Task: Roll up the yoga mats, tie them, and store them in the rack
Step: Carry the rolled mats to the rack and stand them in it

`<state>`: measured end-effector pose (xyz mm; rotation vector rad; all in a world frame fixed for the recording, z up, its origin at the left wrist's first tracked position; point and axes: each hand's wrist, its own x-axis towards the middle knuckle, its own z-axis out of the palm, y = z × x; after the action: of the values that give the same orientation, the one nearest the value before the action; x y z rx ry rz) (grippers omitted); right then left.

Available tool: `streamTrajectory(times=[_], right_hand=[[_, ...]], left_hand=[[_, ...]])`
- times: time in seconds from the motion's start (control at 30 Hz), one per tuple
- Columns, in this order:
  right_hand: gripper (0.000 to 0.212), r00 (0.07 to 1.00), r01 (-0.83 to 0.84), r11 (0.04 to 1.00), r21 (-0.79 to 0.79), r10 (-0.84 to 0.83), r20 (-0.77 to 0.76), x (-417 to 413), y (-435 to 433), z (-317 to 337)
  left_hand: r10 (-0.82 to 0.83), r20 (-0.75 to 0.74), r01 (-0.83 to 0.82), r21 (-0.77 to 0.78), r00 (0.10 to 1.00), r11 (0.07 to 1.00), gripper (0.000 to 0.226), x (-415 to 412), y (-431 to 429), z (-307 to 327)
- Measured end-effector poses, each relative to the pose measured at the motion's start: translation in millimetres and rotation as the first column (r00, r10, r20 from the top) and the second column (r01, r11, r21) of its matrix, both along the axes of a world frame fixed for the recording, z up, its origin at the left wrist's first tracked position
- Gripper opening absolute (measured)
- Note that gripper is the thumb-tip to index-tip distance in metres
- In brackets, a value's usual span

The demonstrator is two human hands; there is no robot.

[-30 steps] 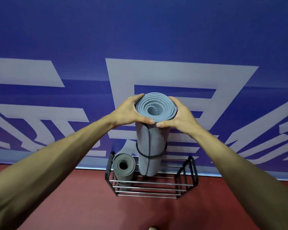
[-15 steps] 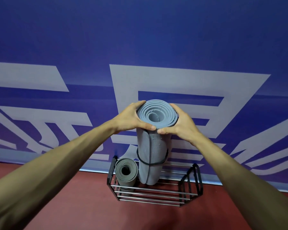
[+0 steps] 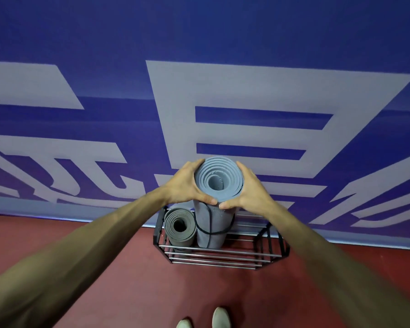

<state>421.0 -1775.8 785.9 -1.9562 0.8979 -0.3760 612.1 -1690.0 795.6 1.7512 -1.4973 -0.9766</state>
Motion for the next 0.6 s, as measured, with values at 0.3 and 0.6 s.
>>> streamTrajectory(times=[0.3, 0.6], right_hand=[[0.127, 0.951, -0.027, 0.995, 0.098, 0.056, -0.303, 12.9, -1.5, -96.1], [0.117, 0.97, 0.043, 0.985, 0.17, -0.001, -0.242, 34.7, 4.1, -197.0]], left_hand=[[0.046, 0.033, -0.051, 0.179, 0.998, 0.982, 0.124, -6.3, 5.5, -91.9], [0.077, 0.071, -0.095, 0.298, 0.995, 0.95, 0.131, 16.7, 3.7, -195.0]])
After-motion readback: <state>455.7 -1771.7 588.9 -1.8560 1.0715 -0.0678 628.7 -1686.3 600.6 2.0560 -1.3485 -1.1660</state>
